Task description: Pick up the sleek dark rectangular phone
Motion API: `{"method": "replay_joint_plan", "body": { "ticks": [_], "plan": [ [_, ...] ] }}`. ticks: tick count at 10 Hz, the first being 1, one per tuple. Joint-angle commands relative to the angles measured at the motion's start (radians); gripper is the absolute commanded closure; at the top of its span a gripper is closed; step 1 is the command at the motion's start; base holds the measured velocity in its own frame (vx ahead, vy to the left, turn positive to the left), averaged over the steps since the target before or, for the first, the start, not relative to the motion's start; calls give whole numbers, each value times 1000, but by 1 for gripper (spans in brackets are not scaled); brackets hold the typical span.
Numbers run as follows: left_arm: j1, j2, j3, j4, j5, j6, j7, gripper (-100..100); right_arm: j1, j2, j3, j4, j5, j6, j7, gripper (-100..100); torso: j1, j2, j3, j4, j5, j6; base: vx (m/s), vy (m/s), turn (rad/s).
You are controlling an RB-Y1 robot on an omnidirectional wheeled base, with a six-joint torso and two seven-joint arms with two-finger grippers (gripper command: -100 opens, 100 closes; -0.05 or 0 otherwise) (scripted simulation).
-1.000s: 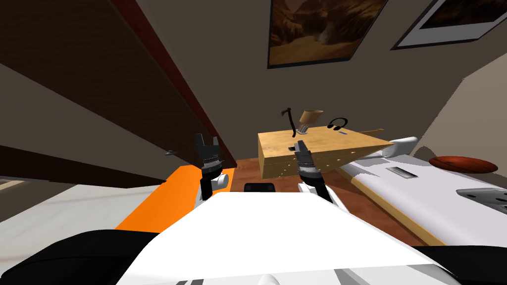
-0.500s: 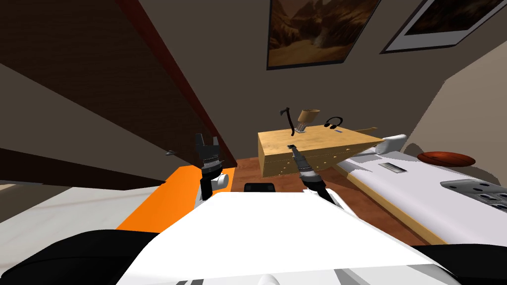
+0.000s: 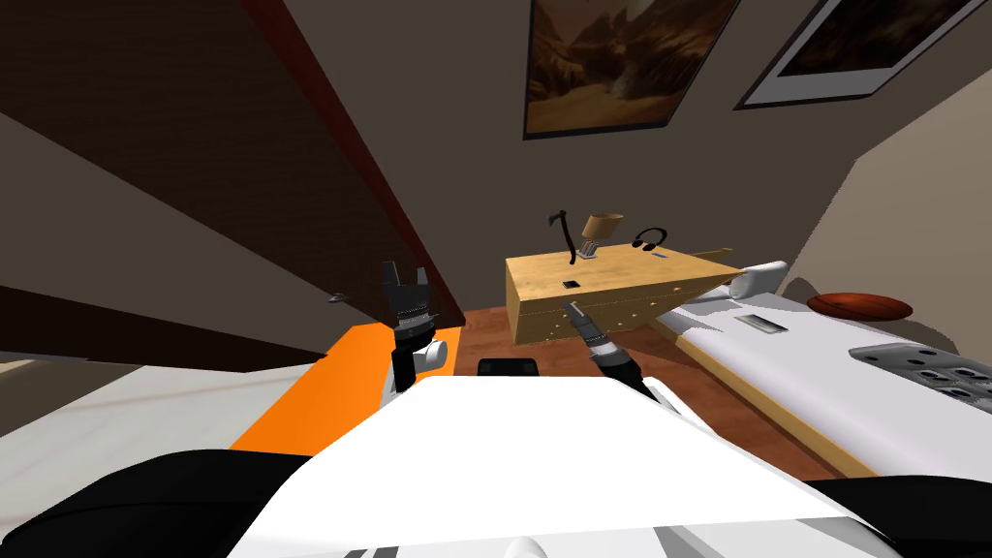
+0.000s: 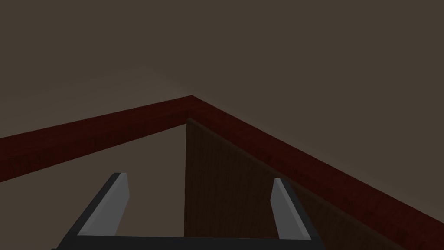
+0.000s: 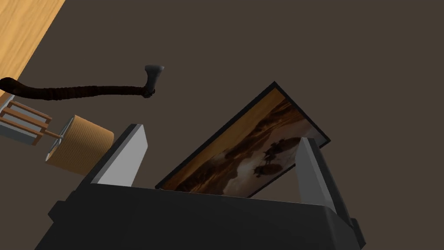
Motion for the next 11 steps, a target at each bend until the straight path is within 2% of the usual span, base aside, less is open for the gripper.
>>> {"method": "replay_joint_plan", "body": {
  "ticks": [1, 2, 3, 4, 5, 6, 7, 8, 9, 10, 11],
  "plan": [
    [0, 0, 0, 0, 0, 0, 0, 0, 9, -33, 3, 8, 9, 7, 4, -100, 0, 0, 0, 0, 0, 0, -26, 27, 2],
    [0, 0, 0, 0, 0, 0, 0, 0, 25, -70, 11, 41, 27, 3, 13, -100, -1, -1, 0, 0, 0, 0, -21, 29, 13],
    [0, 0, 0, 0, 0, 0, 0, 0, 25, -80, 11, 41, 27, 3, 13, -100, -1, -1, -1, 0, 0, 0, -22, 30, 9],
    [0, 0, 0, 0, 0, 0, 0, 0, 40, -122, 20, 76, 47, -2, 23, -100, -1, -2, -1, 0, 0, 0, -27, 42, 32],
    [0, 0, 0, 0, 0, 0, 0, 0, 40, -130, 20, 76, 47, -2, 23, -100, 0, -1, -1, 0, 0, 0, -23, 33, 8],
    [0, 0, 0, 0, 0, 0, 0, 0, 56, -171, 29, 112, 67, -7, 33, -100, 0, -2, -1, 0, 0, 0, -20, 37, 43],
    [0, 0, 0, 0, 0, 0, 0, 0, 56, -181, 29, 112, 67, -7, 33, -100, 0, -2, -1, 0, 0, 0, -12, 32, 20],
    [0, 0, 0, 0, 0, 0, 0, 0, 71, -216, 39, 149, 87, -13, 42, -100, 0, -2, -1, 0, 0, 0, -11, 43, 53],
    [0, 0, 0, 0, 0, 0, 0, 0, 71, -234, 39, 149, 87, -13, 42, -100, 0, -2, -1, 0, 0, 0, -6, 38, 31],
    [0, 0, 0, 0, 0, 0, 0, 0, 86, -270, 48, 187, 108, -19, 52, -100, 0, -3, -1, 0, 0, 0, 0, 40, 80],
    [0, 0, 0, 0, 0, 0, 0, 0, 86, -289, 48, 187, 108, -19, 52, -100, 0, -3, -2, -1, 0, 0, -1, 28, 32]
  ]
}}
